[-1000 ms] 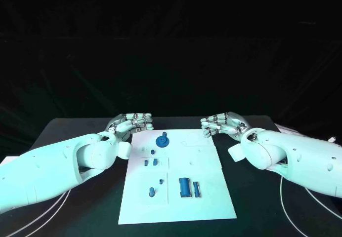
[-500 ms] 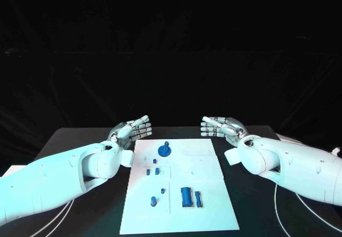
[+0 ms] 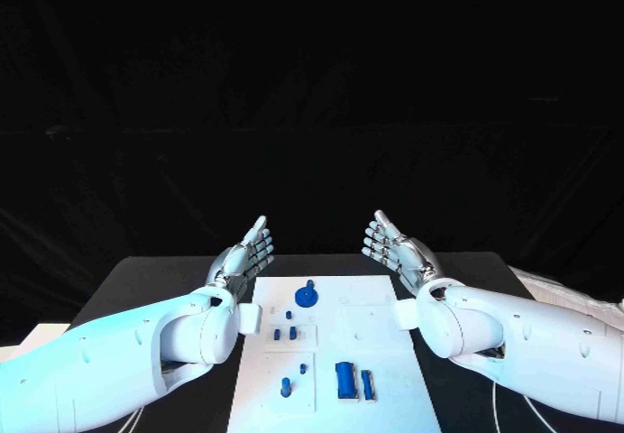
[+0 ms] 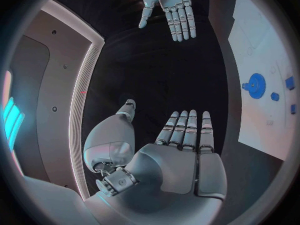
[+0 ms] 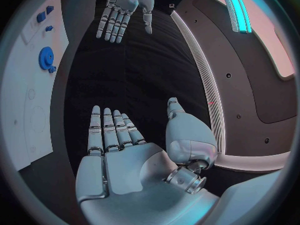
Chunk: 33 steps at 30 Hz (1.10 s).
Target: Assemble the parts on the task board
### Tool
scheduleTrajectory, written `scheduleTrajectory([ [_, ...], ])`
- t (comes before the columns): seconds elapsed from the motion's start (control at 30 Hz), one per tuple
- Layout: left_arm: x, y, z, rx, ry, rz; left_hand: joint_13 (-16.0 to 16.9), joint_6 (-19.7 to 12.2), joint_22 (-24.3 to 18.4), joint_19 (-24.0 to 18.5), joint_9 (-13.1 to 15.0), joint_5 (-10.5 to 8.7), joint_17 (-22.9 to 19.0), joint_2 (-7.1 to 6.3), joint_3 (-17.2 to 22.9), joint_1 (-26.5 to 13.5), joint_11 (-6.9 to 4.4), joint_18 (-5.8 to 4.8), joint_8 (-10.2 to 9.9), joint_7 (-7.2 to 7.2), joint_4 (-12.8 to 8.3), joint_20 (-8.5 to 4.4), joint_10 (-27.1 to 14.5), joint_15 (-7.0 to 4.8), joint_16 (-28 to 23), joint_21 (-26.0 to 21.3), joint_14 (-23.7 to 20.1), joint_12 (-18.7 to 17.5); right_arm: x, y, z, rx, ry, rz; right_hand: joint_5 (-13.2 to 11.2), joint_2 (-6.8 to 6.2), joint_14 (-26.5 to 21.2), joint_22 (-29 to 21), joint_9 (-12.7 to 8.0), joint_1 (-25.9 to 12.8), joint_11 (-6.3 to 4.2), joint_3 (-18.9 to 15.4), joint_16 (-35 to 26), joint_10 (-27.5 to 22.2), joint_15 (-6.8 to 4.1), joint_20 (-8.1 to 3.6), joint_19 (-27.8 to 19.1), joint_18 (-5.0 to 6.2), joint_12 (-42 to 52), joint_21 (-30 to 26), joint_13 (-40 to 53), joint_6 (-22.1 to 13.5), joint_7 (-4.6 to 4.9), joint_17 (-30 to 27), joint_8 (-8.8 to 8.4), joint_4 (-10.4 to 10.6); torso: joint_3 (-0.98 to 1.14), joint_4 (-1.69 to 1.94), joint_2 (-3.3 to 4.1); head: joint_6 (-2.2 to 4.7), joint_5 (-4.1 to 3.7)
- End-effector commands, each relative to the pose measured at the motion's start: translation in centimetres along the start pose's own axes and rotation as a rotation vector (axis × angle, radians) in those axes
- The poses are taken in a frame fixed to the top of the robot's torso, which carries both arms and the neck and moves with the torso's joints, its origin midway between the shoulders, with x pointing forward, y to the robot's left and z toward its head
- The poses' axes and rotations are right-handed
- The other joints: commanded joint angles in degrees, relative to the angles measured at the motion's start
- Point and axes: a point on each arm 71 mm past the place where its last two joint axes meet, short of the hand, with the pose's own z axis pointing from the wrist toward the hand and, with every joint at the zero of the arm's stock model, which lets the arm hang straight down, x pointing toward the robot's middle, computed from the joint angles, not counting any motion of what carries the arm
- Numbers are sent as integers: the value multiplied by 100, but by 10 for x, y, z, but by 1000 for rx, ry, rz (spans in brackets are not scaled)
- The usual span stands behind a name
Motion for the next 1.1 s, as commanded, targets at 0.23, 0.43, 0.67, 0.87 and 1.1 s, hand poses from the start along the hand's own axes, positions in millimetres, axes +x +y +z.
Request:
scheduleTrajectory([
  [0.23, 0, -8, -6, 105, -111, 95, -16, -1026, -556, -833, -20, -57, -25, 19, -381, -1444, -141, -533, -38, -271, -2, -591, -1060, -80, -593, -35, -983, -90, -1, 4, -9, -47, -166, -12, -195, -7, -1190, -385, -39, -1445, -84, -60, -44, -1104, -20, -310, -1036, -553, -61, -379, -55, -1018, -274, -131, -40, 4, 4, 4, -13, 2, 0],
  [0.43, 0, -8, -6, 105, -111, 95, -16, -1296, -699, -1052, -20, -57, -25, 19, -839, -1821, -141, -533, -38, -271, -2, -591, -1337, -80, -593, -35, -1239, -90, -1, 4, -9, -47, -166, -12, -195, -7, -1504, -385, -39, -1825, -84, -60, -44, -1397, -20, -310, -1312, -553, -61, -814, -55, -1288, -274, -131, -40, 4, 4, 4, -13, 2, 0],
  [0.67, 0, -8, -6, 105, -111, 95, -16, -1528, -1189, -1241, -20, -57, -25, 19, -839, -2147, -141, -533, -38, -271, -2, -591, -1576, -80, -593, -35, -1462, -90, -1, 4, -9, -47, -166, -12, -195, -7, -1773, -385, -39, -2153, -84, -60, -44, -1647, -20, -310, -1545, -553, -61, -814, -55, -1518, -274, -131, -40, 4, 4, 4, -13, 2, 0],
  [0.87, 0, -8, -6, 105, -111, 95, -16, -1666, -1189, -1361, -20, -57, -25, 19, -839, -2351, -141, -533, -38, -271, -2, -591, -1725, -80, -593, -35, -1593, -90, -1, 4, -9, -47, -166, -12, -195, -7, -1941, -385, -39, -2350, -84, -60, -44, -1805, -20, -310, -1678, -553, -61, -814, -55, -1653, -274, -131, -40, 4, 4, 4, -13, 2, 0],
  [1.1, 0, -8, -6, 105, -111, 95, -16, -1784, -1189, -1811, -20, -57, -25, 19, -839, -2518, -141, -533, -38, -271, -2, -591, -1842, -80, -593, -35, -1703, -90, -1, 4, -9, -47, -166, -12, -195, -7, -2559, -385, -39, -3111, -84, -60, -44, -2382, -20, -310, -2227, -553, -61, -814, -55, -2191, -274, -131, -40, 4, 4, 4, -13, 2, 0],
])
